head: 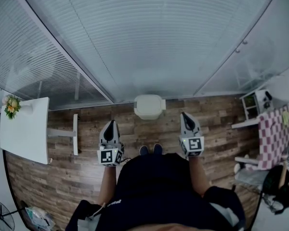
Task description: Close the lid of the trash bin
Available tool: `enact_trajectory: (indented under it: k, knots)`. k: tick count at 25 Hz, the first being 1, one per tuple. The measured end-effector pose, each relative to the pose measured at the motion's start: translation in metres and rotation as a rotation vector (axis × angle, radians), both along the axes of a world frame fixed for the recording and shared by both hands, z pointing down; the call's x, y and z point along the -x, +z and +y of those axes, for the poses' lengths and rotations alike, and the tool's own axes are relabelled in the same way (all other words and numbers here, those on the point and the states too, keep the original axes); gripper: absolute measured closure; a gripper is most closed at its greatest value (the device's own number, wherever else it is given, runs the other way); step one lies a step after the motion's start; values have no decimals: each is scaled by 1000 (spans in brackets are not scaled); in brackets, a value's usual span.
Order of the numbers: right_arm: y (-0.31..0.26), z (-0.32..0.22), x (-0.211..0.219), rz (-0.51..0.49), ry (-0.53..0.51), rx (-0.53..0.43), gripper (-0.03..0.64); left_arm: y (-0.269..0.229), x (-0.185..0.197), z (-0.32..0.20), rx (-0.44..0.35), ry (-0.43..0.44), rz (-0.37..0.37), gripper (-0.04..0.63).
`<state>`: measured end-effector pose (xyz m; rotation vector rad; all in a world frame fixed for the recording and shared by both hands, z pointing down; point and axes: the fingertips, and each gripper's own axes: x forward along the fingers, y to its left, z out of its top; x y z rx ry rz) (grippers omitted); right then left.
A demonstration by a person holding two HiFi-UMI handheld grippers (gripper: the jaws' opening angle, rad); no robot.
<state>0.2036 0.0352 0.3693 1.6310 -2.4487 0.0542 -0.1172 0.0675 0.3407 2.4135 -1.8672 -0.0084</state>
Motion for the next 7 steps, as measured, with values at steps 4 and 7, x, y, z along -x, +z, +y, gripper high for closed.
enact_trajectory:
  k: [4,7]
  knots:
    - [0,3,-3,-24,24,31,614,0,-7,0,-4,10,-3,589]
    - [3,6,-6,0,16,23,614,3,-10,2,5,10,1,589]
